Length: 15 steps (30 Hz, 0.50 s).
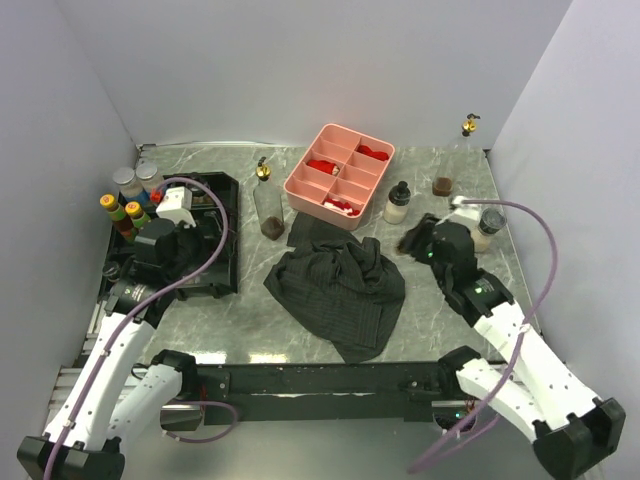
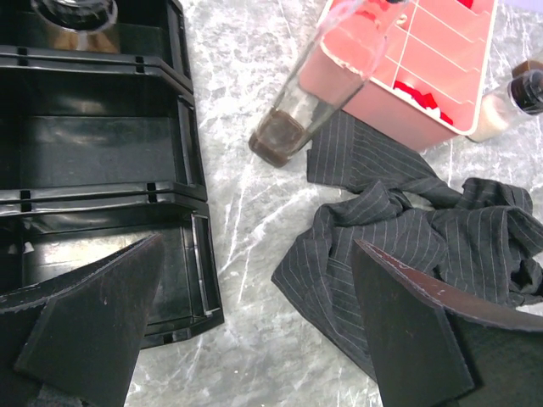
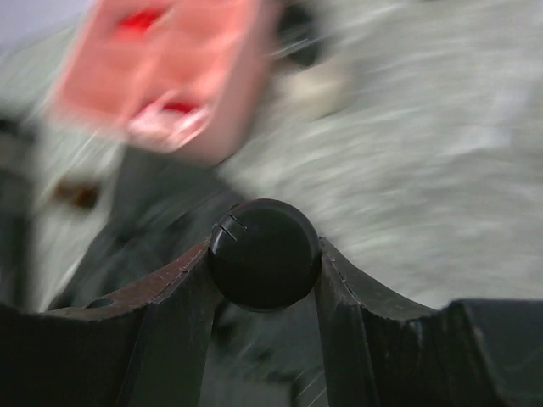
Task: Organize the condiment bottles
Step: Pick up the bottle from the corner of the board, then place the bottle at the center of the board.
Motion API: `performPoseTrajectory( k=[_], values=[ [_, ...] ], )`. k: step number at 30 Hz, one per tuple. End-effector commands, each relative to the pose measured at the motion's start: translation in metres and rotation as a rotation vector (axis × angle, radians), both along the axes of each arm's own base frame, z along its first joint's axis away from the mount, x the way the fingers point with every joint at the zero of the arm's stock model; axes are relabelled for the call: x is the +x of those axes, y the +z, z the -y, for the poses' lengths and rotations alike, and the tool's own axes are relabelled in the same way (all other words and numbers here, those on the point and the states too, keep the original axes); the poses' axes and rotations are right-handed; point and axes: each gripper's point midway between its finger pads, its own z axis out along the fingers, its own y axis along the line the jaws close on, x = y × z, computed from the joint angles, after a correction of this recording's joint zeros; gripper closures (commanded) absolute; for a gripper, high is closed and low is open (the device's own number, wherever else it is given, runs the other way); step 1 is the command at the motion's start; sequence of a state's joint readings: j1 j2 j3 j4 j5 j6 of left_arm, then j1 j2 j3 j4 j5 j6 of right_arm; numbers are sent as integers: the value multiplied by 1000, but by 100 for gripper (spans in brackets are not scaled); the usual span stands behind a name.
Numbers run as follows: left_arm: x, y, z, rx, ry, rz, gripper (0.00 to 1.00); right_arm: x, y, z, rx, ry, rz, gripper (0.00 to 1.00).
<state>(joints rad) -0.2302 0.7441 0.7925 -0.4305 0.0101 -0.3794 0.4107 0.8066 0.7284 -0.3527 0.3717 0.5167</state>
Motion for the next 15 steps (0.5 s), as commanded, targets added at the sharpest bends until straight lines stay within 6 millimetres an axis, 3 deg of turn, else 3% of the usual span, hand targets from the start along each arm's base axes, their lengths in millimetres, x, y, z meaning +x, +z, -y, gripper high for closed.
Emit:
performPoseTrajectory(
  k=[1,2,5,9,14,15],
  values=[
    [2,11,-6,7,34,46,4,-17,26,-80,48,331,51,78],
    [3,10,-7,9,40,42,4,-27,26,-102,53,409,54,78],
    [4,10,-7,13,41,36,4,-40,30,-142,72,524,70,76],
    [3,11,-8,14,47,41,4,-76,32,-210,68,727,80,75],
    [3,10,-9,15,53,40,4,-102,35,-265,41,846,147,74],
    [4,10,-10,15,55,40,4,-105,25,-274,11,861,130,73]
  ],
)
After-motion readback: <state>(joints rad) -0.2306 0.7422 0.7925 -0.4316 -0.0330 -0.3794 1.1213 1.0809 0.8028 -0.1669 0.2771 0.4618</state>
